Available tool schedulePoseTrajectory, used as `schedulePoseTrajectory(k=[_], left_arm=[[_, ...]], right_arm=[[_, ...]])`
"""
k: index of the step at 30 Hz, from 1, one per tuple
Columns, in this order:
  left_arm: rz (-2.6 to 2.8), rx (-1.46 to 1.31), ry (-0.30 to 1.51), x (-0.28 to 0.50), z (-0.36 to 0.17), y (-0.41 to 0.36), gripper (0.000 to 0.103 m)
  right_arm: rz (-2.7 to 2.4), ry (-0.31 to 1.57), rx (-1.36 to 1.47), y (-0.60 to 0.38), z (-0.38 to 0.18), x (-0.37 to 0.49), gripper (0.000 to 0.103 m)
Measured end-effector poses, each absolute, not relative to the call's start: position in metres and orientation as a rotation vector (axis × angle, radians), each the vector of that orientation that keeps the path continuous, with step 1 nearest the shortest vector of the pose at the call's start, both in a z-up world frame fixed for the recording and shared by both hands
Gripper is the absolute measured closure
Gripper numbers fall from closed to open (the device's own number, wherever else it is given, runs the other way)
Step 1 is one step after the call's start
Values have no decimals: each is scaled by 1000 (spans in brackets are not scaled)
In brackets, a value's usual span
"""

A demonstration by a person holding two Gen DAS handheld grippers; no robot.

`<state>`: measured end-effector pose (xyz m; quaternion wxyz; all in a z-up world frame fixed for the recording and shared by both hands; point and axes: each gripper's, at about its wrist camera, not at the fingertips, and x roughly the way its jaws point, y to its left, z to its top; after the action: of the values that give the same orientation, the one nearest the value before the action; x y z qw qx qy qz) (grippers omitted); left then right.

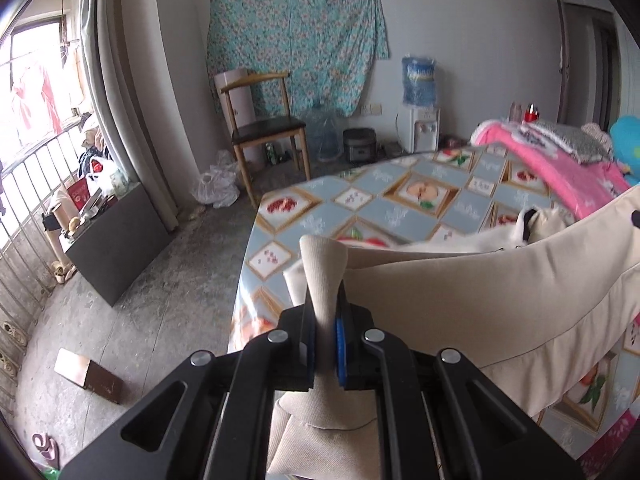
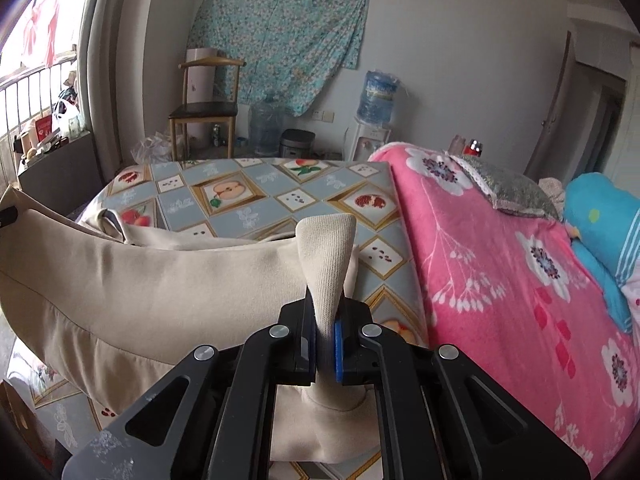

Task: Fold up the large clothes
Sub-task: 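Lift the ribbed cuff with both tools, raising the jacket's lower section, then fold the lifted jacket section over the folded bundle with both tools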

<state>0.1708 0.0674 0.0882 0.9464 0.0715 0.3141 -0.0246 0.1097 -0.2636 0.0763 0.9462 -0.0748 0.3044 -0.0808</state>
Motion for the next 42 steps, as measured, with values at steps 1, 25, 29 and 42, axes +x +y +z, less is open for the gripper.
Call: schedulePoseTrajectory(k=[1, 25, 29, 42], left_arm=[[-55, 149, 629, 177, 93, 67, 96], [-115, 75, 993, 389, -18, 78, 86], [-138, -26, 923, 360, 9, 103, 86], [-477, -232, 996, 213, -36, 106, 77]], right_arm=[[-156, 613, -147, -266, 80, 119, 97], [-12, 1029, 39, -339, -34, 341, 62], [-37, 936, 42, -352, 11, 306, 55], [101, 1045, -10, -316, -34, 148, 50]])
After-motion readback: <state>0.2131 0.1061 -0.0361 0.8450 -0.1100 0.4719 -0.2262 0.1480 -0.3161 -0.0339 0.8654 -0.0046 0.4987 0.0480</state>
